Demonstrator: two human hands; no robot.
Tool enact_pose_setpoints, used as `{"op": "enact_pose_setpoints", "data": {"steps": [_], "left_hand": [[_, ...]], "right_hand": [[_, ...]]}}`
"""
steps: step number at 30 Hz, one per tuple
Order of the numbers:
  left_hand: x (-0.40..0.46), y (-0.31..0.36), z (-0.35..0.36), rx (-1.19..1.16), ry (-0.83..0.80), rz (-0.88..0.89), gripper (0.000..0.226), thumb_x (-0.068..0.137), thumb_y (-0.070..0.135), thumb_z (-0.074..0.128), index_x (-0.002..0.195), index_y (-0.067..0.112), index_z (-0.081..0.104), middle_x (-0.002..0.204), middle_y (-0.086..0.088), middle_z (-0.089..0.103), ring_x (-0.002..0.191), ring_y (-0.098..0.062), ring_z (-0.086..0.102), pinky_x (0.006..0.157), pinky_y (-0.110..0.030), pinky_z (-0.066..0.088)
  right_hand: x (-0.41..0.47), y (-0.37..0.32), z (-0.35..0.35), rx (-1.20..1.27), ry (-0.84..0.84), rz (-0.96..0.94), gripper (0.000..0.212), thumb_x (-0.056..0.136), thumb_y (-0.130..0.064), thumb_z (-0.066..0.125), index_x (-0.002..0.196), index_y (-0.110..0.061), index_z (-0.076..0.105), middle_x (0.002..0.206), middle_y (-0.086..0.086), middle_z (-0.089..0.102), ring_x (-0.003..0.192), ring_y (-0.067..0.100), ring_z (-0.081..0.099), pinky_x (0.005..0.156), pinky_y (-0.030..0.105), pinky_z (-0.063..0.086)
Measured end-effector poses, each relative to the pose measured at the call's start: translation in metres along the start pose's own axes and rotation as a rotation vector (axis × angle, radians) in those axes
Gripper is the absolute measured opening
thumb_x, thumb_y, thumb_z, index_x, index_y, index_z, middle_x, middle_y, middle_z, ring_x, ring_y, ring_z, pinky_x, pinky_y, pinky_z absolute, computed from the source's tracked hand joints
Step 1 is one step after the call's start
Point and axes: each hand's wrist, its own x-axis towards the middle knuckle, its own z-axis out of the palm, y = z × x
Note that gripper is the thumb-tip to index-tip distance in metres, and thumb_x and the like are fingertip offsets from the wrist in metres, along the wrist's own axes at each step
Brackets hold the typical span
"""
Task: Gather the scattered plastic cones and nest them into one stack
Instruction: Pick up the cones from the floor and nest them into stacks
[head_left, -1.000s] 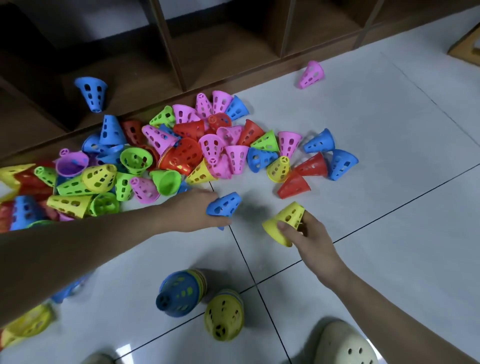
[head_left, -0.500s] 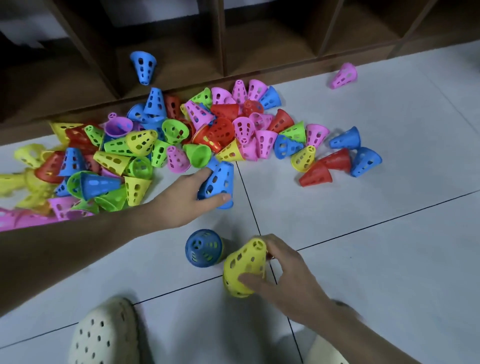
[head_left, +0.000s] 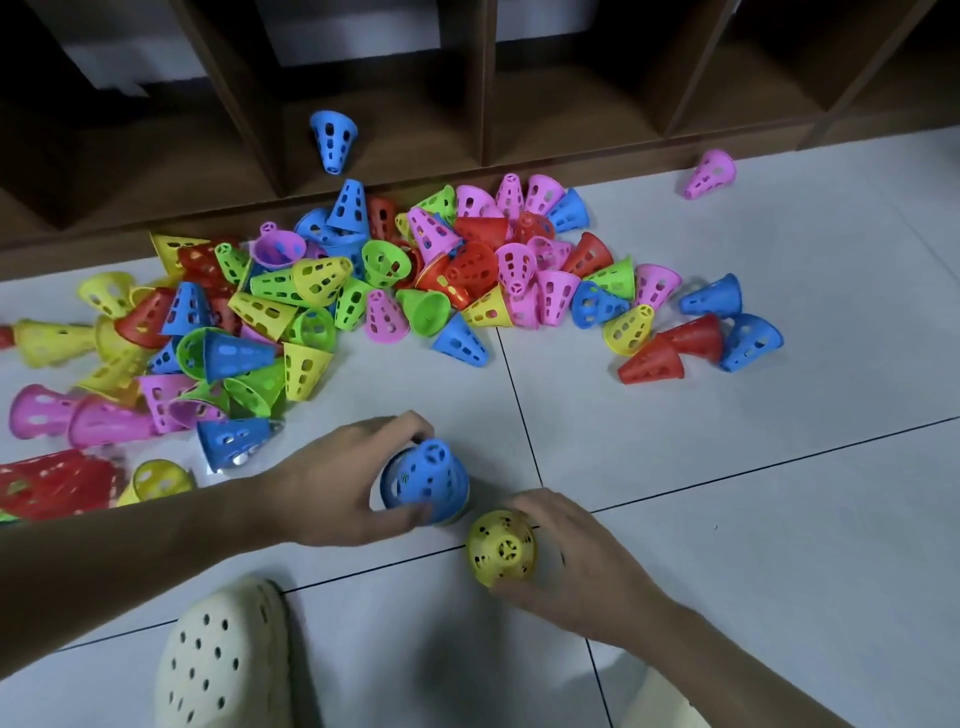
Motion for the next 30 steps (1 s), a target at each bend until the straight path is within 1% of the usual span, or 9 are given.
{"op": "enact_pose_setpoints", "data": {"steps": [4, 10, 15, 19, 21, 23, 26, 28, 30], "left_hand": [[-0.001, -0.013, -0.001, 0.112, -0.035, 0.126, 0.06, 0.082, 0.055, 0.07, 0.13, 0.025, 0.049, 0.121, 0.011, 0.062, 0.104, -0.011, 0.063, 0.084, -0.03, 0.054], [0.009, -0.025, -0.013, 0.095, -0.107, 0.216, 0.062, 0.092, 0.061, 0.054, 0.136, 0.017, 0.053, 0.136, 0.004, 0.058, 0.123, -0.013, 0.057, 0.102, -0.027, 0.045], [0.047, -0.039, -0.015, 0.103, -0.059, 0.134, 0.037, 0.1, 0.044, 0.044, 0.122, 0.02, 0.062, 0.125, 0.007, 0.061, 0.118, -0.009, 0.056, 0.103, -0.025, 0.042], [0.109, -0.051, -0.003, 0.236, -0.059, 0.062, 0.036, 0.096, 0.043, 0.047, 0.124, 0.025, 0.06, 0.129, 0.008, 0.059, 0.119, -0.011, 0.054, 0.102, -0.036, 0.046], [0.138, -0.053, 0.005, 0.287, -0.064, 0.064, 0.036, 0.096, 0.035, 0.055, 0.129, 0.022, 0.058, 0.133, 0.004, 0.056, 0.122, -0.017, 0.054, 0.102, -0.038, 0.046], [0.161, -0.052, 0.012, 0.357, -0.087, 0.047, 0.044, 0.096, 0.032, 0.058, 0.138, 0.02, 0.052, 0.141, 0.001, 0.051, 0.128, -0.02, 0.049, 0.106, -0.037, 0.043], [0.183, -0.052, 0.015, 0.533, -0.227, -0.023, 0.059, 0.096, 0.033, 0.057, 0.15, 0.023, 0.037, 0.157, 0.0, 0.033, 0.141, -0.021, 0.035, 0.115, -0.034, 0.028], [0.19, -0.056, 0.015, 0.688, -0.329, -0.069, 0.064, 0.096, 0.032, 0.057, 0.154, 0.025, 0.029, 0.163, -0.001, 0.022, 0.148, -0.022, 0.024, 0.119, -0.034, 0.019], [0.189, -0.063, 0.016, 0.811, -0.352, -0.116, 0.067, 0.095, 0.029, 0.057, 0.154, 0.025, 0.026, 0.162, -0.003, 0.022, 0.149, -0.025, 0.02, 0.12, -0.036, 0.016]], "right_hand": [[0.013, 0.004, -0.015, 0.141, 0.093, 0.014, 0.044, 0.087, -0.049, 0.063, 0.124, -0.026, 0.058, 0.117, -0.017, 0.057, 0.116, 0.012, 0.056, 0.094, 0.024, 0.045], [0.04, 0.022, -0.035, 0.202, 0.204, 0.095, 0.038, 0.087, -0.051, 0.059, 0.112, -0.022, 0.063, 0.11, -0.013, 0.061, 0.107, 0.014, 0.06, 0.087, 0.023, 0.047], [0.053, 0.05, -0.058, 0.426, 0.3, 0.271, 0.026, 0.083, -0.029, 0.063, 0.106, -0.018, 0.067, 0.107, -0.006, 0.067, 0.1, 0.011, 0.063, 0.087, 0.024, 0.049], [0.061, 0.082, -0.088, 0.621, 0.556, 0.488, 0.02, 0.083, -0.016, 0.062, 0.102, -0.012, 0.068, 0.107, 0.001, 0.066, 0.098, 0.017, 0.063, 0.085, 0.035, 0.053], [0.064, 0.103, -0.1, 0.537, 0.649, 0.588, 0.023, 0.09, -0.006, 0.062, 0.112, -0.012, 0.064, 0.116, 0.002, 0.061, 0.102, 0.021, 0.062, 0.087, 0.039, 0.053], [0.066, 0.128, -0.107, 0.372, 0.657, 0.664, 0.046, 0.089, -0.008, 0.066, 0.132, -0.017, 0.051, 0.126, 0.002, 0.049, 0.109, 0.026, 0.058, 0.088, 0.037, 0.051], [0.072, 0.159, -0.122, 0.048, 0.54, 0.615, 0.084, 0.082, -0.016, 0.076, 0.152, -0.021, 0.029, 0.143, 0.007, 0.033, 0.129, 0.03, 0.042, 0.107, 0.043, 0.041], [0.078, 0.17, -0.132, -0.162, 0.406, 0.564, 0.092, 0.079, -0.019, 0.077, 0.155, -0.022, 0.025, 0.157, 0.01, 0.023, 0.143, 0.032, 0.027, 0.116, 0.048, 0.032], [0.082, 0.176, -0.138, -0.272, 0.294, 0.532, 0.094, 0.08, -0.022, 0.077, 0.157, -0.025, 0.023, 0.163, 0.005, 0.018, 0.148, 0.031, 0.022, 0.118, 0.049, 0.031]]}}
